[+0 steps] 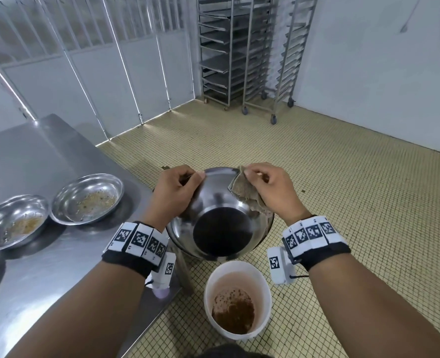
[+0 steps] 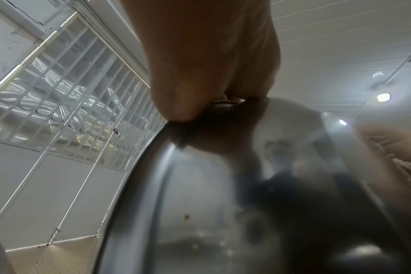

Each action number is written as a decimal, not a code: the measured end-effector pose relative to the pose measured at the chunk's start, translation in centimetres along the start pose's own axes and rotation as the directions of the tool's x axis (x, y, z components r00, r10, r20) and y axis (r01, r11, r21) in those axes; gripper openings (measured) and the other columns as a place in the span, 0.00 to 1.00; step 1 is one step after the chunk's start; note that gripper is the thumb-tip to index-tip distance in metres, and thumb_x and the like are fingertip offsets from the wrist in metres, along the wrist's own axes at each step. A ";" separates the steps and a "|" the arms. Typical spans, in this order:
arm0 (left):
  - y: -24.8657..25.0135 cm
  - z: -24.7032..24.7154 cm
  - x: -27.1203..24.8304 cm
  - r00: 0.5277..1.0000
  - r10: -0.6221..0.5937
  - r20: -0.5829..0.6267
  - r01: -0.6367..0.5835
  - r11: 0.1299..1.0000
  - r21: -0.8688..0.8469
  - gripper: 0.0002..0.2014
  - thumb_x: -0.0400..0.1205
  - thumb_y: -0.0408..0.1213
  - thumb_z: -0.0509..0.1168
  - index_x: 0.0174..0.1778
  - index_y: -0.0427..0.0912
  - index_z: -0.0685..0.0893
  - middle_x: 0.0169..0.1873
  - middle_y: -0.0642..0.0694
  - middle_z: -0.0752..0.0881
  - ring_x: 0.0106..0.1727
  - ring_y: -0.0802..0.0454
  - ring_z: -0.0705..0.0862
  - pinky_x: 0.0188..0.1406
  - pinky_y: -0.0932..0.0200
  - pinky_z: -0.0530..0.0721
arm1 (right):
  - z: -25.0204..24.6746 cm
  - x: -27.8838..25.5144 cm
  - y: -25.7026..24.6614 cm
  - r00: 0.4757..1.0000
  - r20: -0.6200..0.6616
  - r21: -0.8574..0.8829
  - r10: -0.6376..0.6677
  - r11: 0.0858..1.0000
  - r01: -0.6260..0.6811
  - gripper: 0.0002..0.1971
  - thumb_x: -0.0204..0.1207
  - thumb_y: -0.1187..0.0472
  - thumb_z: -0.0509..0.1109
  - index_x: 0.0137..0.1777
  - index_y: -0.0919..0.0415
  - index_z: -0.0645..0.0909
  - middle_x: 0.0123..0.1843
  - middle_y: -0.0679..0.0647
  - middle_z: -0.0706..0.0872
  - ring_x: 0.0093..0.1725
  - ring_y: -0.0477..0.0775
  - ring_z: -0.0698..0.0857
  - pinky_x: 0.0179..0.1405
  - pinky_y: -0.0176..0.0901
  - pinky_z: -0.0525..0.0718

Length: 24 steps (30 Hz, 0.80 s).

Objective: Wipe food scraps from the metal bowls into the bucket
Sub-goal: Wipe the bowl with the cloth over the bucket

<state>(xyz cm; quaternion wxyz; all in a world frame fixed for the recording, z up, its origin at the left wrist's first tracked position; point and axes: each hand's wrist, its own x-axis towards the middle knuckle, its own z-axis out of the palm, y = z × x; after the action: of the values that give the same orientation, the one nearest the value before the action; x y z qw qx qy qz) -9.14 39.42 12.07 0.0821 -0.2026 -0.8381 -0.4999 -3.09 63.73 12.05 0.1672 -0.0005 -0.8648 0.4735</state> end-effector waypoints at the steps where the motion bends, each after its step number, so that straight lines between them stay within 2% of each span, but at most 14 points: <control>1: 0.1 0.1 -0.1 1.000 0.000 -0.001 0.000 1.000 0.002 0.14 0.87 0.43 0.71 0.39 0.39 0.89 0.27 0.48 0.85 0.26 0.62 0.78 0.28 0.69 0.75 | -0.2 0.0 0.2 0.999 0.043 -0.044 -0.012 0.999 0.013 0.13 0.84 0.49 0.71 0.62 0.55 0.89 0.61 0.43 0.86 0.59 0.42 0.84 0.59 0.29 0.78; 2: 0.3 0.2 -0.1 1.000 -0.001 -0.001 0.001 1.000 0.003 0.13 0.87 0.42 0.71 0.39 0.39 0.89 0.26 0.51 0.84 0.25 0.63 0.79 0.27 0.71 0.75 | -0.4 0.0 0.2 0.997 0.082 -0.079 -0.012 0.997 0.018 0.15 0.84 0.48 0.72 0.63 0.56 0.87 0.64 0.44 0.83 0.61 0.43 0.82 0.62 0.32 0.76; 4: 0.6 0.6 -0.3 1.000 0.006 0.000 -0.006 1.000 0.005 0.13 0.87 0.42 0.71 0.38 0.40 0.88 0.24 0.56 0.83 0.25 0.65 0.79 0.27 0.72 0.75 | -0.6 0.0 -0.1 0.991 0.130 -0.130 -0.018 0.991 0.035 0.14 0.84 0.48 0.71 0.63 0.54 0.84 0.64 0.44 0.79 0.61 0.45 0.79 0.62 0.36 0.74; 8: 1.5 1.2 -0.5 0.999 0.034 0.015 -0.035 0.999 0.036 0.13 0.87 0.41 0.71 0.38 0.39 0.89 0.26 0.56 0.84 0.26 0.67 0.81 0.28 0.74 0.75 | -0.5 -0.2 -0.8 0.981 0.180 -0.151 -0.069 0.984 0.097 0.07 0.85 0.45 0.67 0.56 0.45 0.78 0.51 0.42 0.86 0.49 0.45 0.85 0.48 0.44 0.85; 12: 1.0 0.8 -0.3 0.999 0.046 -0.029 -0.046 0.999 0.008 0.13 0.86 0.41 0.72 0.39 0.38 0.89 0.26 0.53 0.85 0.27 0.64 0.80 0.29 0.72 0.75 | -0.6 -1.0 0.8 0.995 0.063 -0.073 -0.076 0.994 0.080 0.09 0.84 0.46 0.68 0.53 0.49 0.84 0.45 0.43 0.88 0.43 0.42 0.86 0.45 0.40 0.82; 14: 0.6 0.7 -0.2 0.999 0.031 -0.040 -0.032 0.999 -0.012 0.13 0.86 0.41 0.72 0.37 0.39 0.89 0.25 0.55 0.84 0.26 0.63 0.79 0.28 0.70 0.74 | -0.6 -1.4 1.5 0.997 0.045 -0.005 -0.056 0.998 0.056 0.15 0.80 0.40 0.67 0.51 0.49 0.85 0.44 0.43 0.89 0.43 0.42 0.86 0.46 0.41 0.82; 16: 0.6 1.1 -0.4 0.999 0.025 -0.028 -0.026 1.000 -0.011 0.14 0.86 0.41 0.72 0.36 0.40 0.88 0.23 0.57 0.82 0.25 0.62 0.78 0.29 0.67 0.75 | -0.5 -1.2 1.5 0.995 0.051 -0.021 -0.081 0.996 0.083 0.18 0.76 0.36 0.66 0.52 0.48 0.85 0.45 0.41 0.89 0.45 0.42 0.86 0.49 0.42 0.84; 20: 0.9 1.7 -0.6 1.000 0.007 0.017 -0.006 1.000 -0.030 0.12 0.86 0.42 0.72 0.36 0.47 0.87 0.23 0.61 0.83 0.26 0.64 0.79 0.29 0.70 0.76 | -0.5 0.1 0.2 0.981 0.085 -0.161 -0.173 0.969 0.185 0.17 0.74 0.35 0.67 0.53 0.45 0.84 0.47 0.39 0.86 0.50 0.46 0.83 0.53 0.45 0.81; 22: 1.0 1.4 -0.3 1.000 0.008 0.012 -0.008 0.999 -0.036 0.11 0.86 0.42 0.72 0.37 0.48 0.87 0.24 0.59 0.84 0.27 0.64 0.80 0.29 0.69 0.78 | -0.5 0.1 0.4 0.985 0.093 -0.109 -0.143 0.982 0.153 0.15 0.75 0.37 0.65 0.52 0.44 0.82 0.46 0.40 0.86 0.47 0.44 0.84 0.48 0.46 0.82; 24: 1.0 1.0 0.0 1.000 0.020 -0.003 -0.020 1.000 -0.021 0.11 0.86 0.42 0.72 0.38 0.44 0.89 0.24 0.58 0.85 0.27 0.64 0.81 0.29 0.70 0.77 | -0.4 -0.6 1.3 0.991 0.091 -0.058 -0.098 0.993 0.104 0.11 0.76 0.36 0.62 0.49 0.38 0.80 0.43 0.39 0.85 0.42 0.39 0.83 0.43 0.40 0.79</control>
<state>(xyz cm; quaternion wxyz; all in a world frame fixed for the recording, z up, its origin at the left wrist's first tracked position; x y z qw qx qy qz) -8.65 40.66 12.38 0.0861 -0.2114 -0.8307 -0.5078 -2.58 64.65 10.98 0.1529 0.0589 -0.8846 0.4366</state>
